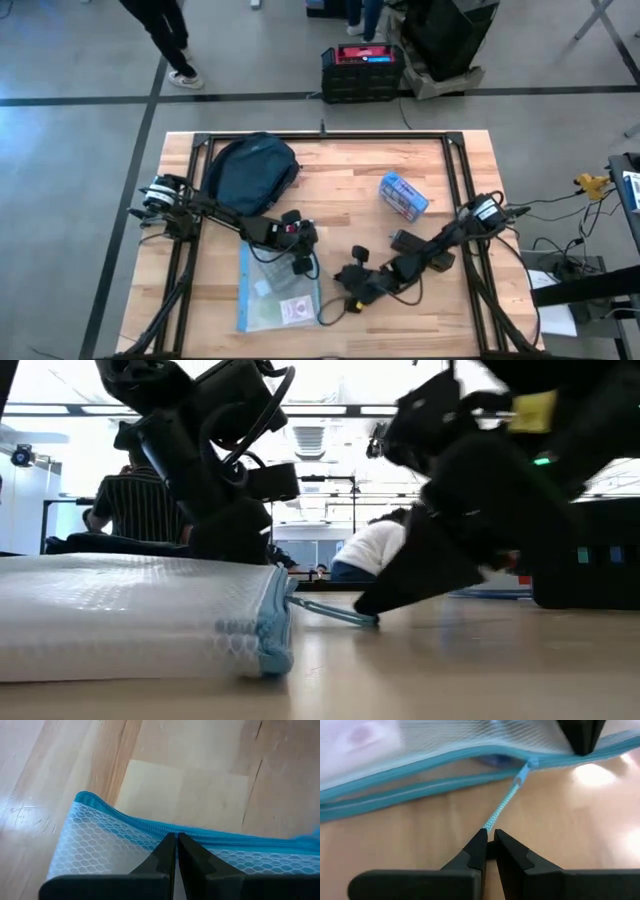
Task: Unpack backpack
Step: Close the transparent zip bag
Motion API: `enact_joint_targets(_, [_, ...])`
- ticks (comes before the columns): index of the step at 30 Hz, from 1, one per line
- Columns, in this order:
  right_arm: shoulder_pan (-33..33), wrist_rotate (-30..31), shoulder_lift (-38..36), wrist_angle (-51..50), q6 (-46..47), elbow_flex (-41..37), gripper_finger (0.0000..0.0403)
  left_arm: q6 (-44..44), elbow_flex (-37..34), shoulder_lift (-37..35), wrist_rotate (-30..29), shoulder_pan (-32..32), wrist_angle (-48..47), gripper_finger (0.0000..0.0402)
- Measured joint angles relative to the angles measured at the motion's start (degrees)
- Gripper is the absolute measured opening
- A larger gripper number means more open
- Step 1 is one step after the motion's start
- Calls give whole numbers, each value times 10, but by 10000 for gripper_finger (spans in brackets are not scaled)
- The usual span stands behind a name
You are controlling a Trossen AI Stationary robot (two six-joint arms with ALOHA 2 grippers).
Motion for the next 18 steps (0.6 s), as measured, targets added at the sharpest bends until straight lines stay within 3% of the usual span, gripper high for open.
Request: enact_joint_targets(18, [153,0,0,-34,105,0,18,5,-1,0,-36,9,-20,5])
